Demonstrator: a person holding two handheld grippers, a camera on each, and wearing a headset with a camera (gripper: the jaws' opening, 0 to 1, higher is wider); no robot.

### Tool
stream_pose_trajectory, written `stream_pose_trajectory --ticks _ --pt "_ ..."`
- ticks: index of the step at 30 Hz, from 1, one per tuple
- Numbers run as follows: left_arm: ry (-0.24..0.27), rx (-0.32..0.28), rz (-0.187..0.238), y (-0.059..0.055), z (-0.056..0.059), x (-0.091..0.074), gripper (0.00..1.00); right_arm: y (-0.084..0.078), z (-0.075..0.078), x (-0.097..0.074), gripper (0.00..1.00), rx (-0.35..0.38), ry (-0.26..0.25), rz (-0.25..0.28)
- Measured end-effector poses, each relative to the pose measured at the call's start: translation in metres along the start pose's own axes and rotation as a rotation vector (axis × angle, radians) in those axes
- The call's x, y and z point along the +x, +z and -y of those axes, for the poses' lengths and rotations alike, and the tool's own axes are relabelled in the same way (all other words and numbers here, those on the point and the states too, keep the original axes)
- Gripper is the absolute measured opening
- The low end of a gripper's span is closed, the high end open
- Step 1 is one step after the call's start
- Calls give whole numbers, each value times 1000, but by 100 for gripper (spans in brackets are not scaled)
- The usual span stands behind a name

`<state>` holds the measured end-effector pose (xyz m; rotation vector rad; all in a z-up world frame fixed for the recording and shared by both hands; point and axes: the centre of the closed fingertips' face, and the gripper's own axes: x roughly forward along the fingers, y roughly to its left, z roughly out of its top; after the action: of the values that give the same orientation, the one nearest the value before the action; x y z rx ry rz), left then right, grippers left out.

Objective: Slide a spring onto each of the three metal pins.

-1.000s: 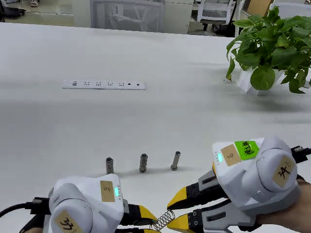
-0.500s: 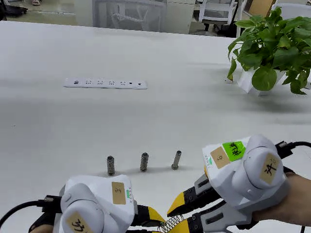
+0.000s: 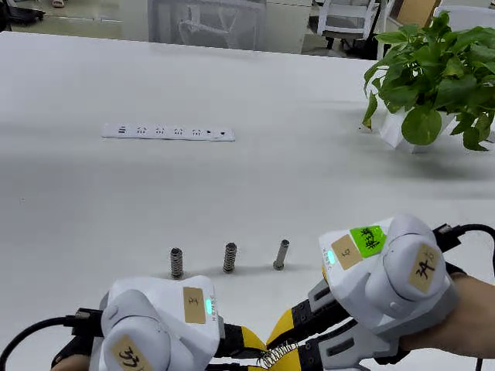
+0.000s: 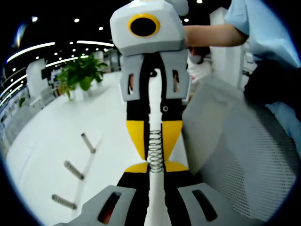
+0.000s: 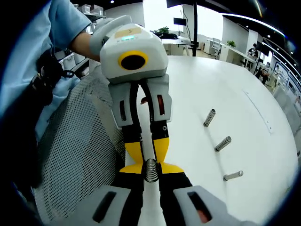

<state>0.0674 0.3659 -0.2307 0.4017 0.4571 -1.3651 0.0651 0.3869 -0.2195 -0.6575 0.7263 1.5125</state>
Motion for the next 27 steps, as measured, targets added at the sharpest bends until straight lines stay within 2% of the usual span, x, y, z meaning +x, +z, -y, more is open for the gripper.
stream_pose_trajectory --ticks 7,15,18,22,23,27 --pt "2 12 -8 -1 1 0 10 -1 -1 1 12 -6 4 -9" --pt "16 -8 3 -2 2 0 10 -2 -3 2 12 -7 14 -15" --pt "34 -17 14 -2 1 -1 10 -1 -2 3 12 -10 12 -12" --pt "67 -60 42 -2 -2 -5 11 -1 1 4 12 -11 8 -9" --pt "89 -68 46 -4 -4 -7 12 -3 3 4 12 -10 5 -16" --pt "142 -123 58 -12 -12 -14 21 -5 5 5 12 -13 2 -26"
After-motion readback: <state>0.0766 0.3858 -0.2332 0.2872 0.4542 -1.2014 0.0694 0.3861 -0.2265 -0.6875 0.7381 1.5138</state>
